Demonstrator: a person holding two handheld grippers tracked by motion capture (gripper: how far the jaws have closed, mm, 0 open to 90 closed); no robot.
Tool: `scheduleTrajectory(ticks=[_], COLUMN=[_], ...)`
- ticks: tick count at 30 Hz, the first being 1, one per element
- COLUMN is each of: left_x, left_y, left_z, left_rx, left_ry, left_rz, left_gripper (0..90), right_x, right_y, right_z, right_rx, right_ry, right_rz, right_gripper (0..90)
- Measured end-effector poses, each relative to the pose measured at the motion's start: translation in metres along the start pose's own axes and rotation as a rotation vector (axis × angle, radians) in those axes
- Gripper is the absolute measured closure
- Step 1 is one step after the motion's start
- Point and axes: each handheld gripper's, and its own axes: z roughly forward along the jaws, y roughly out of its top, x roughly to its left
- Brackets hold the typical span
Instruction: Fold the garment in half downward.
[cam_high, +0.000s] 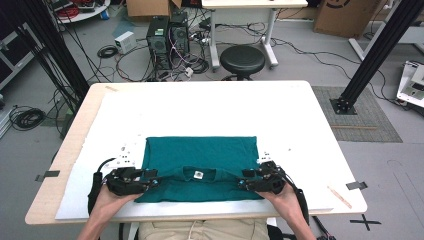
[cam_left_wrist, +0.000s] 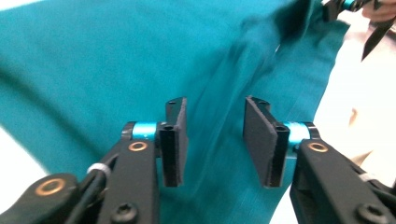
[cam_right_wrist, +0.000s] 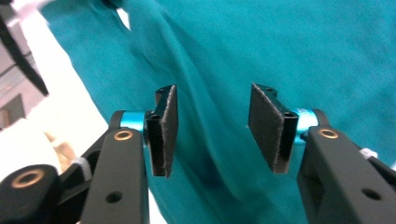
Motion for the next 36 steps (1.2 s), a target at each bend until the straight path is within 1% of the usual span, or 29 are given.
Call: scheduleTrajectory(ticks=[1,3,4,5,6,7,9,10,11,12,13,14,15,17,18,19,20,21,23,24,26,27,28,29,30,31,32,33,36], left_x=[-0.003,-0.009,-0.011,-0.013,-0.014,-0.015,-0.018,-0.019,-0.02,-0.021,-0.022,-0.023,-0.023,-0.025,-0.026,-0.027,-0.028,-0.03,-0.031,-0.032,-0.035,-0.037,-0.038,-0.04,-0.042,-0.043,-0.044,-0.044,-0.047], left_y=[0.003,0.009,0.01,0.011,0.012,0.011,0.008,0.007,0.004,0.002,-0.001,-0.004,-0.006,-0.01,-0.011,-0.01,-0.009,-0.006,0.0,0.004,0.012,0.017,0.019,0.021,0.022,0.022,0.02,0.018,0.009], left_z=[0.003,0.011,0.016,0.022,0.026,0.028,0.029,0.028,0.027,0.025,0.023,0.022,0.021,0.017,0.014,0.009,0.006,0.004,0.005,0.008,0.018,0.026,0.031,0.037,0.044,0.049,0.054,0.057,0.059], left_rx=[-0.002,0.012,0.03,0.047,0.063,0.068,0.082,0.093,0.097,0.103,0.11,0.112,0.121,0.133,0.129,0.115,0.098,0.071,0.042,0.03,0.011,0.014,0.017,0.026,0.041,0.061,0.08,0.101,0.146], left_ry=[0.0,-0.003,-0.001,-0.003,-0.013,-0.022,-0.048,-0.053,-0.054,-0.055,-0.06,-0.062,-0.068,-0.085,-0.09,-0.087,-0.082,-0.07,-0.035,-0.012,0.046,0.066,0.073,0.08,0.084,0.088,0.082,0.077,0.079], left_rz=[0.017,0.056,0.075,0.094,0.105,0.102,0.099,0.102,0.099,0.099,0.095,0.085,0.084,0.073,0.069,0.073,0.078,0.076,0.073,0.074,0.087,0.102,0.11,0.122,0.133,0.14,0.145,0.151,0.17], left_gripper=[59.3,59.9,61.9,65.9,73.0,78.7,86.5,86.9,87.0,87.0,86.6,84.5,82.6,77.9,73.6,72.9,71.3,69.2,65.3,63.8,59.0,58.6,58.6,58.6,58.6,58.7,58.6,58.7,58.9], right_x=[0.003,0.009,0.012,0.013,0.015,0.015,0.016,0.017,0.018,0.019,0.02,0.022,0.022,0.023,0.023,0.023,0.024,0.025,0.026,0.027,0.029,0.031,0.033,0.035,0.037,0.039,0.04,0.041,0.043], right_y=[0.004,0.011,0.014,0.016,0.016,0.016,0.013,0.01,0.007,0.004,0.001,-0.004,-0.007,-0.011,-0.014,-0.015,-0.015,-0.014,-0.009,-0.004,0.008,0.014,0.019,0.022,0.024,0.024,0.024,0.022,0.013], right_z=[0.002,0.01,0.014,0.019,0.024,0.027,0.028,0.026,0.024,0.022,0.02,0.018,0.017,0.014,0.011,0.008,0.004,0.0,-0.003,-0.003,0.005,0.012,0.021,0.027,0.034,0.039,0.044,0.047,0.049], right_rx=[-0.006,-0.003,0.003,0.011,0.015,0.024,0.019,0.013,0.007,0.0,0.005,0.004,0.006,0.022,0.026,0.031,0.022,-0.001,-0.039,-0.063,-0.097,-0.107,-0.105,-0.093,-0.076,-0.058,-0.043,-0.025,0.026], right_ry=[0.015,0.03,0.028,0.028,0.026,0.024,0.024,0.022,0.018,0.013,0.015,0.007,0.006,0.016,0.022,0.037,0.051,0.058,0.054,0.038,0.02,0.01,-0.006,-0.021,-0.039,-0.056,-0.074,-0.082,-0.071], right_rz=[-0.013,-0.05,-0.063,-0.075,-0.084,-0.083,-0.078,-0.081,-0.084,-0.094,-0.092,-0.097,-0.1,-0.09,-0.08,-0.066,-0.054,-0.049,-0.027,-0.008,0.001,0.005,0.005,-0.006,-0.005,-0.02,-0.033,-0.04,-0.063], right_gripper=[53.4,54.3,57.5,62.5,69.2,75.3,82.1,84.7,85.4,85.5,85.2,84.4,82.0,75.3,72.0,69.0,66.6,65.7,63.2,61.3,58.0,57.4,57.0,55.9,55.7,55.6,54.9,54.4,55.6])
